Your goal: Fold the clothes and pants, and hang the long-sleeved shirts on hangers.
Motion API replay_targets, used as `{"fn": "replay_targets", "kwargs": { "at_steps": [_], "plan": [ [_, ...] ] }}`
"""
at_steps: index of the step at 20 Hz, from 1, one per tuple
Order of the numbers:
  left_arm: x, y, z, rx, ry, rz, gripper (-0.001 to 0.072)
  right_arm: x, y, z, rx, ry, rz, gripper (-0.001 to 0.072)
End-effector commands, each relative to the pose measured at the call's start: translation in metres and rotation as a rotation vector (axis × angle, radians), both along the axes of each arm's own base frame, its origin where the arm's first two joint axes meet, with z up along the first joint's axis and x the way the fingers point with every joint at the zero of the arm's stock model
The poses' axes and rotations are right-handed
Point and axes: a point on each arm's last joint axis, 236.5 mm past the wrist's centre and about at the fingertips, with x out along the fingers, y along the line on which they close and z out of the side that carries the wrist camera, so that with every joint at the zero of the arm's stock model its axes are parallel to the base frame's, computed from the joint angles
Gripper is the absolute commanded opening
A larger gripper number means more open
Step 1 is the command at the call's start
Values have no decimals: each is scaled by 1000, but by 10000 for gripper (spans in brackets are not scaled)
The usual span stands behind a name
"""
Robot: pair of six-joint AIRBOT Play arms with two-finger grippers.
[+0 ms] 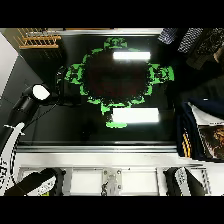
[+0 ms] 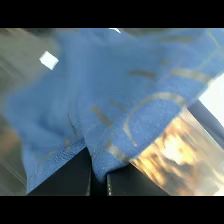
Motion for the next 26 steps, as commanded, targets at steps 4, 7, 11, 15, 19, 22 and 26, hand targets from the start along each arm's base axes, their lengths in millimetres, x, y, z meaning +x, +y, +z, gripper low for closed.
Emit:
{"fn": "replay_targets", "kwargs": {
  "at_steps": [4, 7, 11, 15, 19, 22, 26],
  "plan": [
    [0, 0, 0, 0, 1, -1, 7, -64, 21, -71, 73, 223, -88, 11],
    [-1, 0, 0, 0, 2, -1, 7, -83, 28, -91, 107, 291, -119, 11],
    [-1, 0, -1, 0, 3, -2, 7, -86, 32, -102, 132, 315, -116, 382],
    [-1, 0, 0, 0, 3, -2, 7, -46, 37, -77, 32, 200, 86, 609],
    [-1, 0, 0, -1, 3, -1, 7, 54, 119, -22, 1, -178, 468, 607],
    [-1, 0, 0, 0, 3, -1, 7, 89, 218, -19, 97, -245, 822, 607],
    [0, 0, 0, -1, 1, 1, 7, 90, 323, -56, 217, -123, 1157, 607]
  ]
}}
